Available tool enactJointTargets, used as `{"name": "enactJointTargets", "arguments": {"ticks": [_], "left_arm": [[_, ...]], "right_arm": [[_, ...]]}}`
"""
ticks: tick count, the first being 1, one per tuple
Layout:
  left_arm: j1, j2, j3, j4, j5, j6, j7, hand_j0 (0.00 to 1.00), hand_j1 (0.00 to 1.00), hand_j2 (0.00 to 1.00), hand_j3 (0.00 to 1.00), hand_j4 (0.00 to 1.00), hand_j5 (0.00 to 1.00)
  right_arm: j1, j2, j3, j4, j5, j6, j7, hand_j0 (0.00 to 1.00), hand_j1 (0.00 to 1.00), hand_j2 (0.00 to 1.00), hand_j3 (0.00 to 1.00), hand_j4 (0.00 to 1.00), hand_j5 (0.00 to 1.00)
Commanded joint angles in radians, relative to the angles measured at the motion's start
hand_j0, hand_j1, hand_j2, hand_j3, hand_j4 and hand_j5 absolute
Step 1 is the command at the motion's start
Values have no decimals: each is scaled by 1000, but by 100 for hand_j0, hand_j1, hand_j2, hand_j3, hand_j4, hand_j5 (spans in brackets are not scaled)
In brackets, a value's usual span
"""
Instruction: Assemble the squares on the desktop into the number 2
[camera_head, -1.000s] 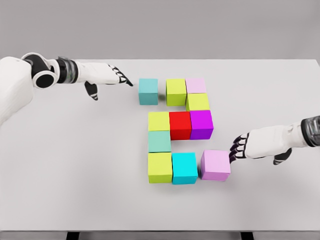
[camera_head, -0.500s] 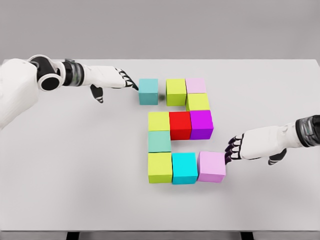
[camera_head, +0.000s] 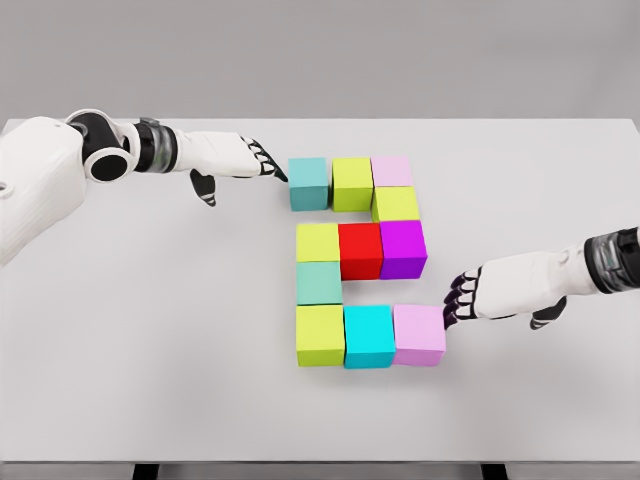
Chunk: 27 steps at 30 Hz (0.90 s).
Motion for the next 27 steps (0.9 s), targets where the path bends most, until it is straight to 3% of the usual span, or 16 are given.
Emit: {"name": "enactJointTargets", "arguments": {"ticks": [1, 5, 6, 7, 8, 10, 12, 15, 18, 20, 21, 23, 25, 27], "left_arm": [[0, 0, 2, 0, 3, 2, 0, 100, 100, 100, 100, 100, 100], [0, 0, 2, 0, 4, 2, 0, 100, 100, 100, 100, 100, 100], [0, 0, 2, 0, 4, 2, 0, 100, 100, 100, 100, 100, 100], [0, 0, 2, 0, 3, 2, 0, 100, 100, 100, 100, 100, 100], [0, -2, 2, 0, 3, 2, 0, 100, 100, 100, 100, 100, 100], [0, -2, 2, 0, 3, 2, 0, 100, 100, 100, 100, 100, 100], [0, -2, 2, 0, 3, 2, 0, 100, 100, 100, 100, 100, 100], [0, -2, 2, 0, 3, 2, 0, 100, 100, 100, 100, 100, 100], [0, -2, 2, 0, 4, 2, 0, 100, 100, 100, 100, 100, 100], [0, -2, 2, 0, 3, 2, 0, 100, 100, 100, 100, 100, 100], [0, -2, 2, 0, 3, 2, 0, 100, 100, 100, 100, 100, 100], [0, -2, 2, 0, 3, 2, 0, 100, 100, 100, 100, 100, 100], [0, -2, 1, 0, 3, 2, 0, 100, 100, 100, 100, 100, 100], [0, -2, 2, 0, 3, 2, 0, 100, 100, 100, 100, 100, 100]], "right_arm": [[0, 1, -1, 3, -4, 2, 0, 100, 100, 100, 100, 100, 100], [0, -19, -44, 26, -9, 2, 0, 100, 100, 100, 100, 100, 100], [0, -39, -77, 55, -16, 2, 0, 100, 100, 100, 100, 100, 100], [2, -83, -168, 85, -41, 2, 0, 100, 100, 100, 100, 100, 100], [14, -113, -264, 92, -107, 2, 0, 100, 100, 100, 100, 100, 100], [115, -166, -448, 95, -315, 2, 0, 100, 100, 100, 100, 100, 100], [199, -154, -596, 170, -530, 2, 0, 100, 100, 100, 100, 100, 100], [308, -85, -634, 256, -829, 2, 0, 100, 100, 100, 100, 100, 100], [425, -15, -700, 297, -989, 2, 0, 100, 100, 100, 100, 100, 100], [578, 103, -843, 305, -994, 2, 0, 100, 100, 100, 100, 100, 100], [613, 131, -885, 309, -991, 2, 0, 100, 100, 100, 100, 100, 100], [758, 245, -1062, 323, -874, 2, 0, 100, 100, 100, 100, 100, 100], [818, 321, -1168, 334, -797, 2, 0, 100, 100, 100, 100, 100, 100], [844, 335, -1222, 335, -767, 2, 0, 100, 100, 100, 100, 100, 100]]}}
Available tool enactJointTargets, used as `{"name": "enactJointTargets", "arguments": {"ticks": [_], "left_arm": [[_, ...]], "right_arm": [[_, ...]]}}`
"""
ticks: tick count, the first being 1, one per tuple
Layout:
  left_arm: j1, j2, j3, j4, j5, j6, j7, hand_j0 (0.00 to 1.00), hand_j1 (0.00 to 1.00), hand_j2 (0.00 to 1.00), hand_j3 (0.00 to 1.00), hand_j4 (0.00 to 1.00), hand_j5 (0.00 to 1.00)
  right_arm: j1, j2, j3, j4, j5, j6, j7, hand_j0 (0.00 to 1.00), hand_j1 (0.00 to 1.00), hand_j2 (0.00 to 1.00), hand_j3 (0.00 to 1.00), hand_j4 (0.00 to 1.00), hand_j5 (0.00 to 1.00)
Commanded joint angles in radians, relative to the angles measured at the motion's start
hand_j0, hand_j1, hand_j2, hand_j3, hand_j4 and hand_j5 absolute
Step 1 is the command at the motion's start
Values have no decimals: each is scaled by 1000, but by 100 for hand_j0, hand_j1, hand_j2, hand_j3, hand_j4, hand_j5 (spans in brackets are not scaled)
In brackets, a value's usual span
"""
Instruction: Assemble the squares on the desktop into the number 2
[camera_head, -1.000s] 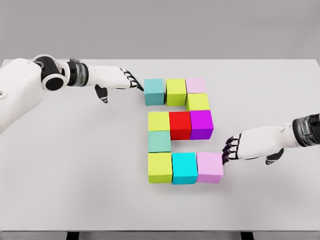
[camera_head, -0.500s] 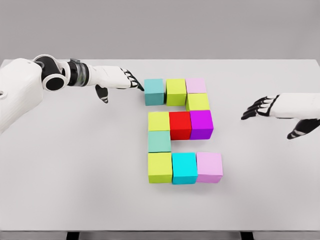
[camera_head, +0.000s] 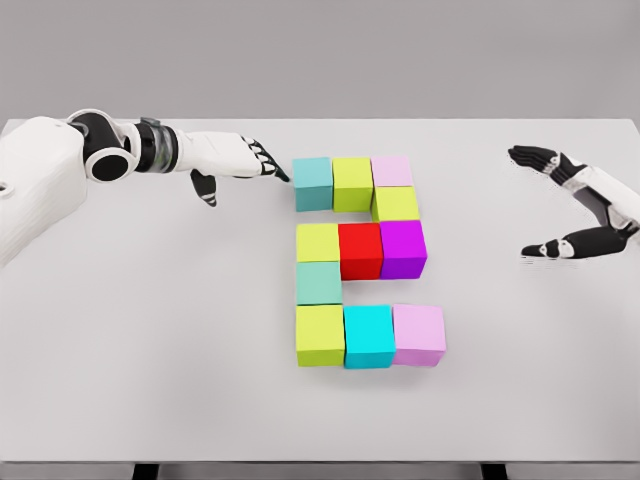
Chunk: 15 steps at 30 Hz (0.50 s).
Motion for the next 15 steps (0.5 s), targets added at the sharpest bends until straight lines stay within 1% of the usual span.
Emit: {"name": "enactJointTargets", "arguments": {"ticks": [1, 3, 4, 5, 9, 11, 14, 15], "left_arm": [[2, 0, 2, 0, 4, 2, 0, 100, 100, 100, 100, 100, 100], [0, 0, 2, 0, 6, 2, 0, 100, 100, 100, 100, 100, 100], [2, 0, 2, 2, 6, 2, 0, 100, 100, 100, 100, 100, 100], [2, 2, 2, 5, 6, 2, 0, 100, 100, 100, 100, 100, 100], [-6, 25, 5, 8, 12, 2, 0, 100, 100, 100, 100, 100, 100], [-9, 74, 11, 3, 20, 2, 4, 100, 100, 100, 100, 100, 100], [-11, 181, 36, 2, 23, 2, 7, 100, 100, 100, 100, 100, 100], [-11, 213, 37, 2, 27, 2, 7, 100, 100, 100, 100, 100, 100]], "right_arm": [[0, 51, -93, 7, 37, 2, 0, 100, 100, 100, 100, 100, 100], [44, 52, -93, 10, 50, 2, 0, 100, 100, 100, 100, 100, 100], [58, 54, -92, 18, 93, 2, 0, 100, 100, 100, 100, 100, 100], [63, 97, -96, 20, 140, 2, 0, 100, 100, 100, 100, 100, 100], [64, 112, -98, 26, 140, 2, 0, 100, 100, 100, 100, 100, 100], [63, 117, -98, 29, 142, 2, 0, 100, 100, 100, 100, 100, 100], [63, 115, -98, 32, 142, 2, 0, 100, 100, 100, 100, 100, 100], [63, 117, -98, 47, 142, 2, 0, 100, 100, 100, 100, 100, 100]]}}
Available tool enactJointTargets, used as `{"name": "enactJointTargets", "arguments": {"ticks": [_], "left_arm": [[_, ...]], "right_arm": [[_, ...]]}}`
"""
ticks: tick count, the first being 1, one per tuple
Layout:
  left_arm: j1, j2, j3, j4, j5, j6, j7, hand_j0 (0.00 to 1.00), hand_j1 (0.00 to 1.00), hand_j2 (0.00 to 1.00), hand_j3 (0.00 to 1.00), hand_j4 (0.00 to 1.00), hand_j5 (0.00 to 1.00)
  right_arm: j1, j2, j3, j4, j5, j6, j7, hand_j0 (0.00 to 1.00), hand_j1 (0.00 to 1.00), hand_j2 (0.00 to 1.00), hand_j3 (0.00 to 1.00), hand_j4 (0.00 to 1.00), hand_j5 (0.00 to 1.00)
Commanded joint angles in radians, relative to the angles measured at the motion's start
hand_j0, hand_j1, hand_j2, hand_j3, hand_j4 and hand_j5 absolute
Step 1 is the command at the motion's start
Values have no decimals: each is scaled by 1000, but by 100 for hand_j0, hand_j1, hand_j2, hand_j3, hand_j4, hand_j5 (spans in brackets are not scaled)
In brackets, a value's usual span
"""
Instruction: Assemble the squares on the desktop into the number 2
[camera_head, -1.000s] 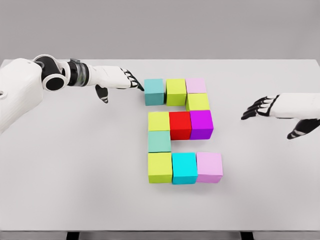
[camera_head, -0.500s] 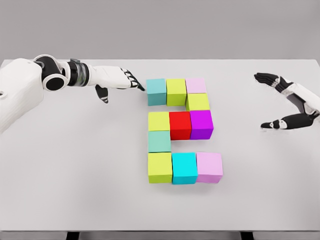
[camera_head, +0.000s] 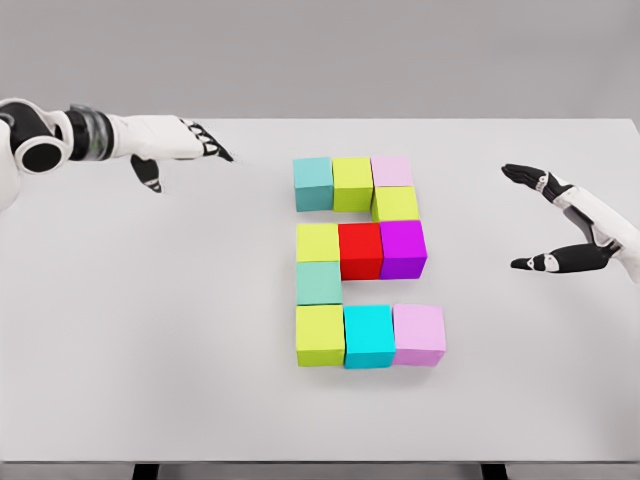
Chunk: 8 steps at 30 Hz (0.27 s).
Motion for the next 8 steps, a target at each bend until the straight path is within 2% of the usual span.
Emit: {"name": "enactJointTargets", "arguments": {"ticks": [1, 5, 8], "left_arm": [[0, 101, 11, 1, 14, 1, 2, 100, 100, 100, 100, 100, 100], [2, 192, 11, 5, 25, 1, 3, 100, 100, 100, 100, 100, 100], [6, 222, 11, 7, 31, 1, 3, 100, 100, 100, 100, 100, 100]], "right_arm": [[0, 2, -1, 26, -6, 2, 0, 100, 100, 100, 100, 100, 100], [-2, 2, -1, 39, -6, 2, 0, 100, 100, 100, 100, 100, 100], [-3, 2, -1, 40, -6, 2, 0, 100, 100, 100, 100, 100, 100]]}}
